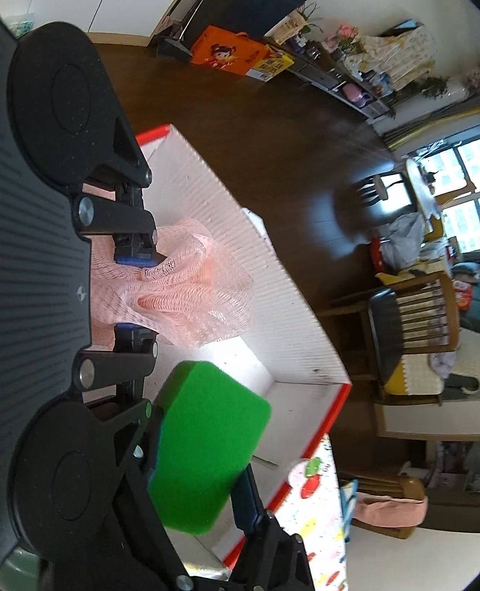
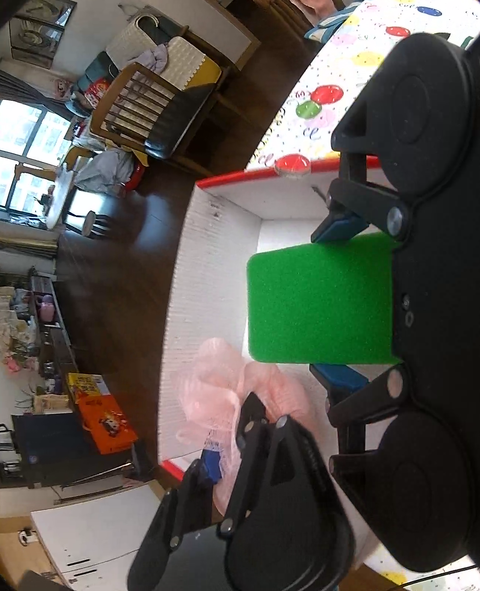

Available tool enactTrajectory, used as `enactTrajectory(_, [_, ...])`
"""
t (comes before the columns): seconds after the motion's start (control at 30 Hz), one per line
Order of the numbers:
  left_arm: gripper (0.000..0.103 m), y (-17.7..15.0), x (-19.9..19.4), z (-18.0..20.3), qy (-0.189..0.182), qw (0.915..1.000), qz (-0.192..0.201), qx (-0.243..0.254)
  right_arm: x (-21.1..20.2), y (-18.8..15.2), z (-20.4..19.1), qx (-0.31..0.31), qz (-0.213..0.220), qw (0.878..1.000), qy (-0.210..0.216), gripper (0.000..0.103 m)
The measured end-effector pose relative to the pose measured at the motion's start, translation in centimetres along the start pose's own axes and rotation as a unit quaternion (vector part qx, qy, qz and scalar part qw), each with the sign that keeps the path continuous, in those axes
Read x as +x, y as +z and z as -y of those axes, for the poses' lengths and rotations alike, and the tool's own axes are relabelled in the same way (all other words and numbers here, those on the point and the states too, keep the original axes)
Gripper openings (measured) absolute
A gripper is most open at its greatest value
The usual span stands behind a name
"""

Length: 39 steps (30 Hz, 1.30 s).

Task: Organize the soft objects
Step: 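Lower and release the bath puff with the left tool while the right tool drops the sponge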

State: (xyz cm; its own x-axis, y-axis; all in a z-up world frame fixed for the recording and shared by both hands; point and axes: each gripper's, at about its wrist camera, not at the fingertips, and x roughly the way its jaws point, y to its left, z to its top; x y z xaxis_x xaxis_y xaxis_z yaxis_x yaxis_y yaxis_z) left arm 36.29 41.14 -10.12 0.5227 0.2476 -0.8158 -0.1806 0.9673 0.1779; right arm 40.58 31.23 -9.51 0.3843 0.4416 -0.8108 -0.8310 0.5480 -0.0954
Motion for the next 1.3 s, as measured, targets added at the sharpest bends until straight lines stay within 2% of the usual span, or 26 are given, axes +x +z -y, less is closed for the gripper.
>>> enactTrajectory(0.3, [0.025,-0.1,2.6,0.0,-0.013,0.9992,-0.036,0.015,2.8,0.1,-0.6,-0.01,-0.026,1.0,-0.002,0.067])
enactTrajectory(0.6, [0.028,-0.3,2.9,0.6,-0.021,0.9985,-0.043,0.028,4.1,-0.4,-0.9,-0.011,-0.055,0.998,-0.003,0.068])
enactTrajectory(0.7, [0.033,0.0,2.9,0.6,-0.019,0.9982,-0.041,0.038,4.1,-0.5,-0.9,-0.006,-0.056,0.998,-0.002,0.071])
enactTrajectory(0.77, [0.05,0.1,2.8,0.7,-0.01,0.9984,-0.037,0.042,4.0,-0.6,-0.9,-0.003,-0.055,0.998,-0.002,0.074])
enactTrajectory(0.87, [0.063,0.2,2.3,0.4,-0.006,0.9989,-0.028,0.038,3.7,-0.6,-0.7,-0.011,-0.054,0.998,-0.006,0.074])
enactTrajectory(1.1, [0.064,0.2,0.0,-0.2,-0.017,0.9995,-0.005,0.027,1.7,-0.8,0.1,0.011,-0.035,0.999,0.001,0.079])
enactTrajectory(1.3, [0.065,0.2,-2.7,0.0,-0.023,0.9995,0.019,0.009,-1.5,-1.1,0.4,0.027,-0.009,0.999,0.014,0.081])
